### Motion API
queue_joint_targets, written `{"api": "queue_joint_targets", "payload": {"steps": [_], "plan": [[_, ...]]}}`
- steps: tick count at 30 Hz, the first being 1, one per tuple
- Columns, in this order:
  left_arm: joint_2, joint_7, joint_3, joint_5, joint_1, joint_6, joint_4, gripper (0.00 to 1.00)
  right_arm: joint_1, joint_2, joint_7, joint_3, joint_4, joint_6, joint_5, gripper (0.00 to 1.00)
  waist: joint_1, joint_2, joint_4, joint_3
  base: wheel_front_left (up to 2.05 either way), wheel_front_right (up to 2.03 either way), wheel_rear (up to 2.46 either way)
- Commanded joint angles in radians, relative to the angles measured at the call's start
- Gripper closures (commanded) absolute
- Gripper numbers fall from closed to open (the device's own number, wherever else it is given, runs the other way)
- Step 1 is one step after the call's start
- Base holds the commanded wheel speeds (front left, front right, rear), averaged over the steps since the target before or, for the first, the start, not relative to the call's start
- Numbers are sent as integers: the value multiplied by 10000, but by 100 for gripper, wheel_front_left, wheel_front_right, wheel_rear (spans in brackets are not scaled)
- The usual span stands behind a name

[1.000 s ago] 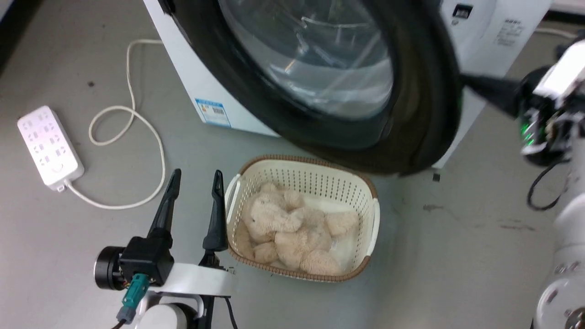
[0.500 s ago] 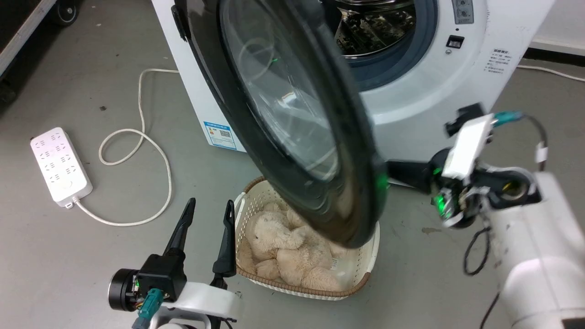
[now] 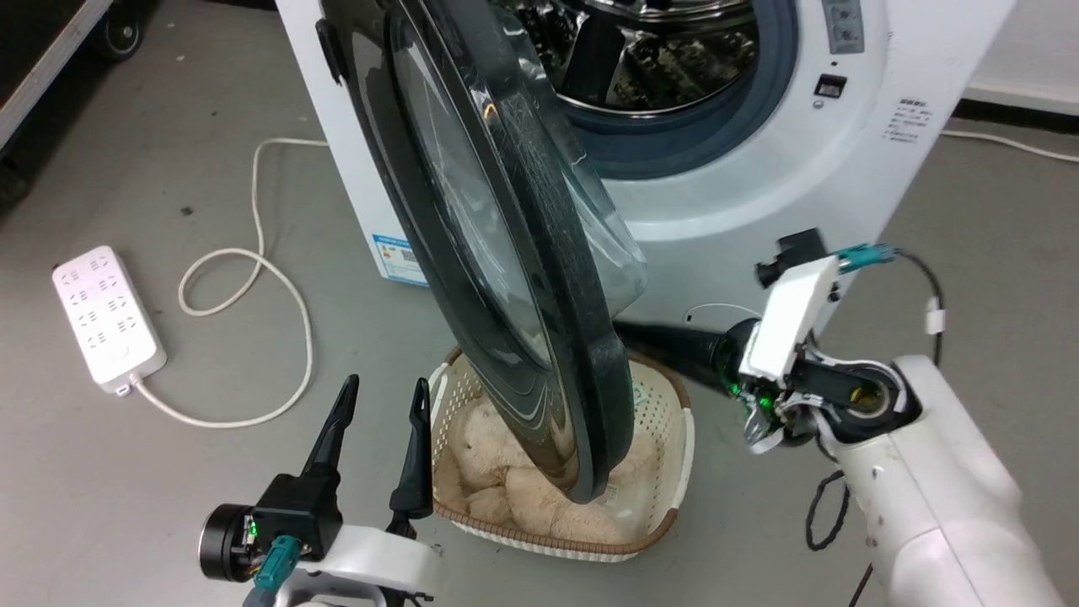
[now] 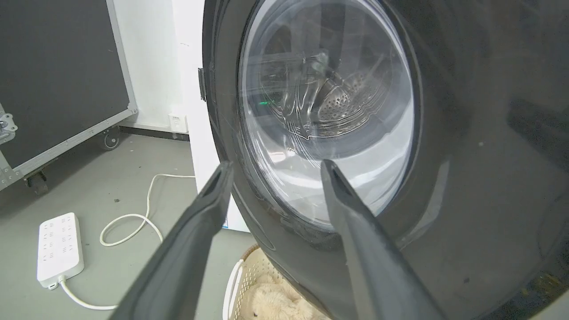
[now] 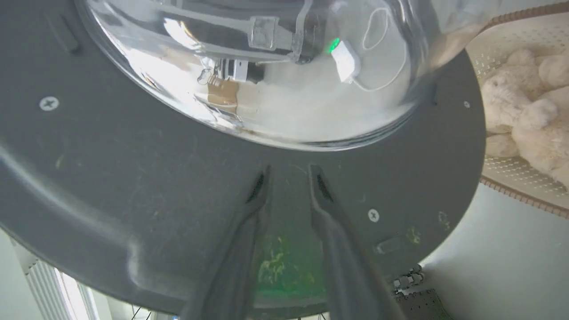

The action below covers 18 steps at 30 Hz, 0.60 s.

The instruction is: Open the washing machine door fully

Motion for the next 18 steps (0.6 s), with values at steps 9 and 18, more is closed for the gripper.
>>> {"api": "queue_joint_targets", "payload": {"steps": [9,18], "plan": [[17,-53,464,-9,202,-84,48,0,1221,-2290,-4857,495,-3892,10,-4554,0,0,0,-757,-429,0,0,0],[82,-53,827,-25,321,-349,215,0,2992,-2838,-8526,-310,-5244,10,-8665,0,0,0,-1274,-742,0,0,0]]}}
